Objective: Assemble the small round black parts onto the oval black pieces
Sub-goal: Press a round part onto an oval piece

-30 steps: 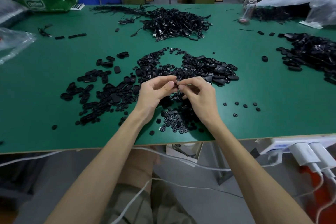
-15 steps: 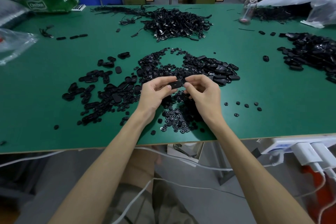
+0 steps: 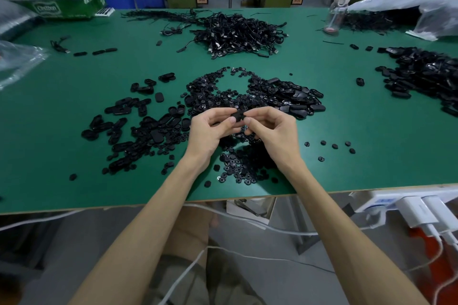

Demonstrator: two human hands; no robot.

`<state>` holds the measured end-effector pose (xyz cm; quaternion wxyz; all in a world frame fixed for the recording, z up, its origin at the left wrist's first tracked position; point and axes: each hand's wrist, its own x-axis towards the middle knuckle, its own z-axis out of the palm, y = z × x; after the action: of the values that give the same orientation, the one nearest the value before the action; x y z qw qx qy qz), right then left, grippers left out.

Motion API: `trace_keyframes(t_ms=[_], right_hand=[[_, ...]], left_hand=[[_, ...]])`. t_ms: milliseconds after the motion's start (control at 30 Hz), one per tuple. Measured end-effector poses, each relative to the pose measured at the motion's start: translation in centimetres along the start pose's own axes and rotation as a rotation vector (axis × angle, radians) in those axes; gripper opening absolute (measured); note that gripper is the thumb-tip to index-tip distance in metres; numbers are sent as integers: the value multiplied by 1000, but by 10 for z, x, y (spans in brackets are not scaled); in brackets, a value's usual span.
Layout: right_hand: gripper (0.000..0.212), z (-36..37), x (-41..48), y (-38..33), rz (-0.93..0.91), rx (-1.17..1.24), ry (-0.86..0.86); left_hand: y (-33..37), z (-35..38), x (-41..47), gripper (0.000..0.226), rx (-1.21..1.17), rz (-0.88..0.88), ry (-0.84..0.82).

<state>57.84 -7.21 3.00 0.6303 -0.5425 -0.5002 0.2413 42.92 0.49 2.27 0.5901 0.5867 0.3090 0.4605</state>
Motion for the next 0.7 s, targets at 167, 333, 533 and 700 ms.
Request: trace_keyframes(t_ms=[167, 333, 533, 700], right_hand=[[10, 0, 0, 1, 7, 29, -4], [7, 0, 0, 1, 16, 43, -5], [11, 0, 2, 1, 28, 3, -33], [15, 2, 1, 2, 35, -29, -11]], left_hand=[[1, 1, 0, 25, 38, -1, 5], [0, 0, 0, 24, 64, -1, -10], [0, 0, 0, 23, 77, 11, -34], [0, 0, 0, 23, 93, 11, -15]])
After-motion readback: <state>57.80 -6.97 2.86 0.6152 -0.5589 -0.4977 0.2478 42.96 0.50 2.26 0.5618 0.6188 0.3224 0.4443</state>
